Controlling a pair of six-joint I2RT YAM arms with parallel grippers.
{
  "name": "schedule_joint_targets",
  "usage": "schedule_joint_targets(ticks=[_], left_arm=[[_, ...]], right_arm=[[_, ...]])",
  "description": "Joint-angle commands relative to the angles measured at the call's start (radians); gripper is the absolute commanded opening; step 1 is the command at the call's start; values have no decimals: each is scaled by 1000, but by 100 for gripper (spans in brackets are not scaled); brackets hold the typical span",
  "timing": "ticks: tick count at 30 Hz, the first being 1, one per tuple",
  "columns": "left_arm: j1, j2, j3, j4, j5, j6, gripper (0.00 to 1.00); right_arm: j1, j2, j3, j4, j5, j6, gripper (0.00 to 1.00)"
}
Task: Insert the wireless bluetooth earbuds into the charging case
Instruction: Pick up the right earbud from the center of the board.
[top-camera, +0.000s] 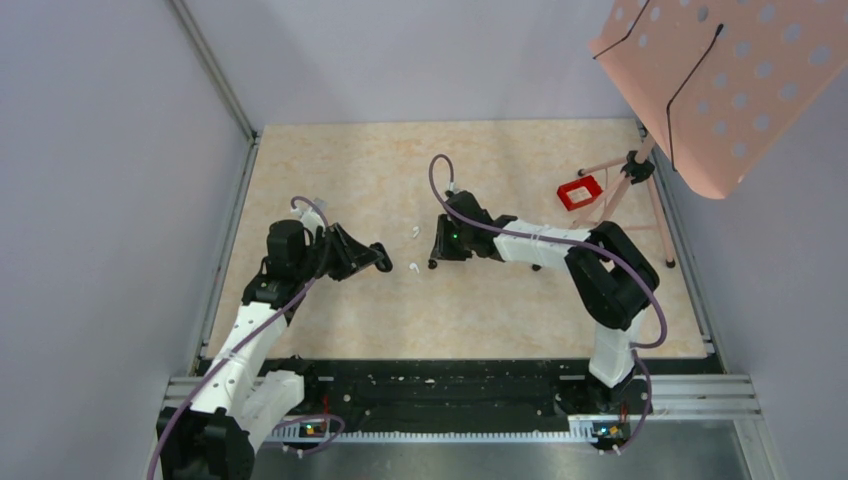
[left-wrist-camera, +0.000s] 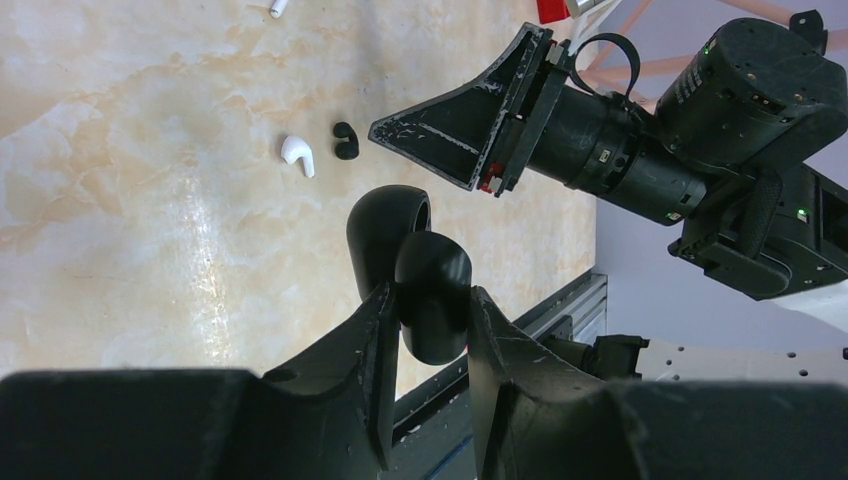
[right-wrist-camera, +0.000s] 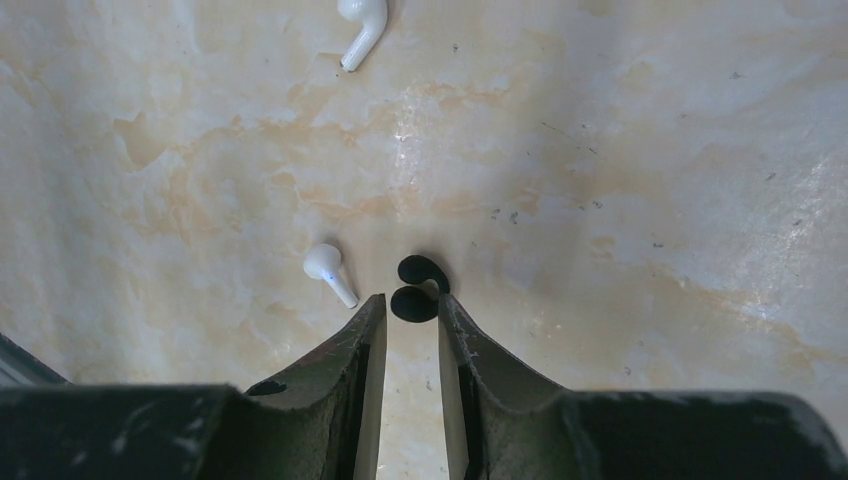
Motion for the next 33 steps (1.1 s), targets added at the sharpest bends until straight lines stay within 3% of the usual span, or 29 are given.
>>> schedule_joint_targets(ticks=[1, 33], left_arm=[[4, 0, 16, 55, 21, 16, 0], [5, -10, 24, 47, 16, 22, 0]], right_arm=[[-10, -24, -4, 9, 13, -2, 25], [12, 96, 40, 5, -27, -7, 25]])
